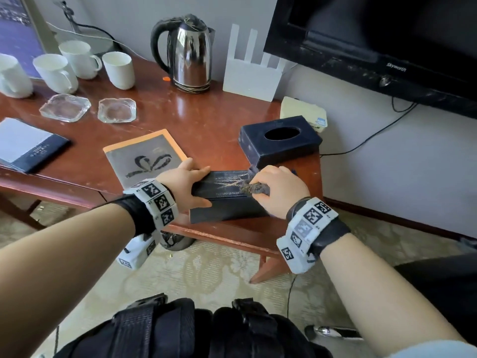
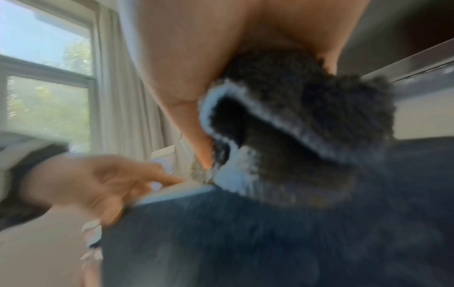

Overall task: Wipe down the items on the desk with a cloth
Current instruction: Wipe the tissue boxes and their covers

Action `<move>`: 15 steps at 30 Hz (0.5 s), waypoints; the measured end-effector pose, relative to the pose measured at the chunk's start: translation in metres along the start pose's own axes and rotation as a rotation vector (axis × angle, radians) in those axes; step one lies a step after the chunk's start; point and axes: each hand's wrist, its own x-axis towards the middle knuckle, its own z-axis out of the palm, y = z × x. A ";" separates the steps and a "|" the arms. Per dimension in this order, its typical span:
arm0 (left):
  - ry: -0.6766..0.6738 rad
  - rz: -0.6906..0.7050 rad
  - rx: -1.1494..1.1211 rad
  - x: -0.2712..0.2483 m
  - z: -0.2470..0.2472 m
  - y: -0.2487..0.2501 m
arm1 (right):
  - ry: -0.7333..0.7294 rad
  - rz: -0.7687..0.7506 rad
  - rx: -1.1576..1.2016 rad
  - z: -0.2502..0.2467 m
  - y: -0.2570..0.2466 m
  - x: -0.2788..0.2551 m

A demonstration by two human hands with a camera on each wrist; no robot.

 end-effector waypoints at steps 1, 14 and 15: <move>0.004 0.012 -0.005 0.000 -0.001 -0.001 | -0.021 0.038 0.016 -0.006 0.004 0.005; 0.017 0.066 -0.117 0.004 0.001 -0.011 | -0.053 -0.039 0.026 0.003 -0.031 -0.003; 0.020 0.065 -0.121 0.004 0.002 -0.012 | -0.040 -0.014 0.067 -0.001 -0.027 0.004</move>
